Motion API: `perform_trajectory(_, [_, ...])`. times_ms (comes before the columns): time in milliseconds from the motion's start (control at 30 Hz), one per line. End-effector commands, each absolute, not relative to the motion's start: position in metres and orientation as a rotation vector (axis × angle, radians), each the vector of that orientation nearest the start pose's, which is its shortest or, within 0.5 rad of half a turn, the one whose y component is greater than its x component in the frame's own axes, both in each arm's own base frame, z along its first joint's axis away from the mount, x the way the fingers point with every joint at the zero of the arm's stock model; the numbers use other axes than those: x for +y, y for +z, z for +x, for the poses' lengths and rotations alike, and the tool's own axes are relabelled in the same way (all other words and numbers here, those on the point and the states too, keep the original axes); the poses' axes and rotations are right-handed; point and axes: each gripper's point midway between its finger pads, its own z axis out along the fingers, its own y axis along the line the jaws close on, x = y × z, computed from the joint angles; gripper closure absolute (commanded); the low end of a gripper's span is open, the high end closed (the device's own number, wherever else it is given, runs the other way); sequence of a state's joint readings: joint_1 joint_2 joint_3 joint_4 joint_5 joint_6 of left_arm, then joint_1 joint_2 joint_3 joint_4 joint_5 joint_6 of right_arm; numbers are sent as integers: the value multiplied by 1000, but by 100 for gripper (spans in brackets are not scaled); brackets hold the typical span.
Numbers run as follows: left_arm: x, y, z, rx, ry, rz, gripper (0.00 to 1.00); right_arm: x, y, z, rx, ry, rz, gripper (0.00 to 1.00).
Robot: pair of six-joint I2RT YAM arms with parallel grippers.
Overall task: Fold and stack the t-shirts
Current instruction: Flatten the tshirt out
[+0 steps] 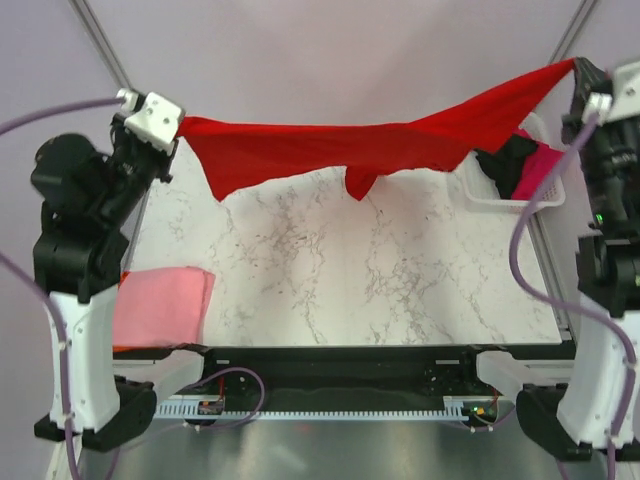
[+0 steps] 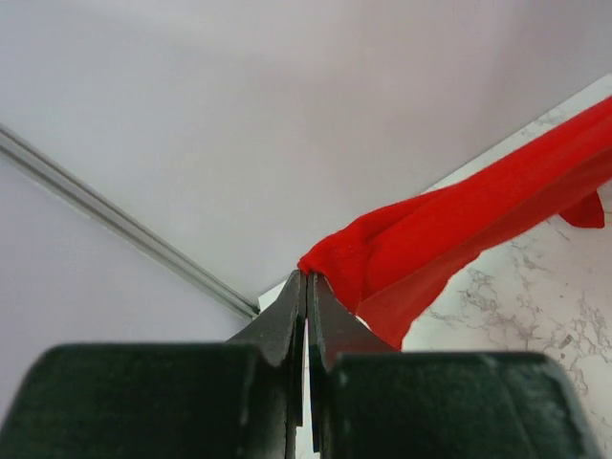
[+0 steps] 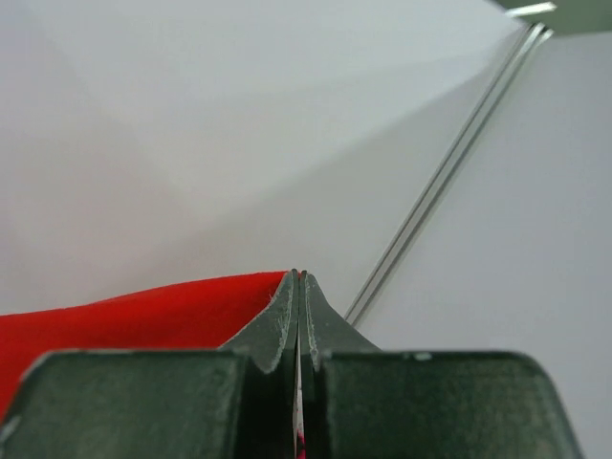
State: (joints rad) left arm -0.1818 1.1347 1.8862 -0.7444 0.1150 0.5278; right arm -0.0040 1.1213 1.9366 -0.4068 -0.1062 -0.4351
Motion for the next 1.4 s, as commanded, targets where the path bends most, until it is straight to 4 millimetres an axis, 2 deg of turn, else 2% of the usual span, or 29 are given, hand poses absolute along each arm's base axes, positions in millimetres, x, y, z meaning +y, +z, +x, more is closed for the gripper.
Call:
perform_trajectory(0, [-48,529,262,1405,171,599,98,-3,636,227,1108,-358,-347,100])
perform_trajectory(33, [-43,538,238,1363,180,583,98,-3,639,213,1092,-364,-344,100])
perform_trajectory(67, [-41,537,230,1354,183,583,98,-3,644,188,1064,-374,-342,100])
perform_trajectory(167, [-33,556,189,1262,205,558,98,-7,657,141,991,-411,-315,100])
perform_trajectory(333, [-26,592,160,1153,245,528,98,-19,691,94,869,-512,-266,100])
perform_trajectory(367, [-24,609,149,1107,254,513,98,-22,698,102,866,-532,-254,100])
perform_trajectory(433, [-23,622,156,1099,266,499,98,-28,720,93,811,-553,-217,100])
perform_trajectory(467, [-21,636,149,1065,284,492,98,-31,724,117,839,-563,-211,100])
perform_trajectory(500, [-21,636,164,1085,294,501,98,-32,736,112,808,-567,-200,100])
perform_trajectory(533, [-21,637,169,1087,309,506,98,-33,740,120,810,-590,-210,100])
perform_trajectory(567, [-20,637,178,1096,336,520,98,-32,739,145,839,-596,-227,100])
perform_trajectory(633, [-20,626,202,1145,357,540,98,-27,734,172,862,-595,-261,100])
perform_trajectory(700, [-25,603,227,1213,357,585,98,-17,708,218,944,-563,-331,100])
perform_trajectory(767, [-35,568,257,1301,320,640,98,-14,687,246,994,-547,-360,100])
perform_trajectory(800, [-38,554,268,1339,304,655,98,-7,660,273,1055,-516,-412,100])
perform_trajectory(833, [-42,542,277,1366,282,675,98,1,649,285,1070,-489,-451,100])
perform_trajectory(867, [-47,516,294,1434,252,700,98,4,635,297,1101,-473,-473,100])
perform_trajectory(900, [-51,501,301,1462,235,724,98,8,609,316,1162,-443,-499,100])
perform_trajectory(967, [-64,454,322,1551,170,803,98,16,580,336,1213,-405,-551,100])
perform_trajectory(1000, [-67,437,329,1587,145,822,98,18,546,354,1285,-378,-571,100])
perform_trajectory(1033, [-75,407,336,1644,96,864,98,20,531,363,1308,-365,-586,100])
perform_trajectory(1067, [-77,390,341,1678,74,883,98,23,509,375,1349,-344,-609,100])
perform_trajectory(1100, [-83,365,352,1731,44,913,98,25,475,389,1415,-324,-633,100])
perform_trajectory(1167, [-87,321,362,1825,1,951,98,28,429,414,1507,-304,-668,100])
perform_trajectory(1200, [-88,295,378,1886,-3,960,98,32,398,423,1567,-288,-692,100])
perform_trajectory(1233, [-87,278,384,1927,-5,966,98,31,384,433,1588,-300,-703,100])
perform_trajectory(1300, [-82,255,404,1976,35,964,98,29,338,459,1685,-322,-714,100])
perform_trajectory(1333, [-82,231,417,2029,35,974,98,31,312,478,1731,-321,-725,100])
perform_trajectory(1367, [-81,223,424,2047,43,976,98,28,300,487,1762,-333,-722,100])
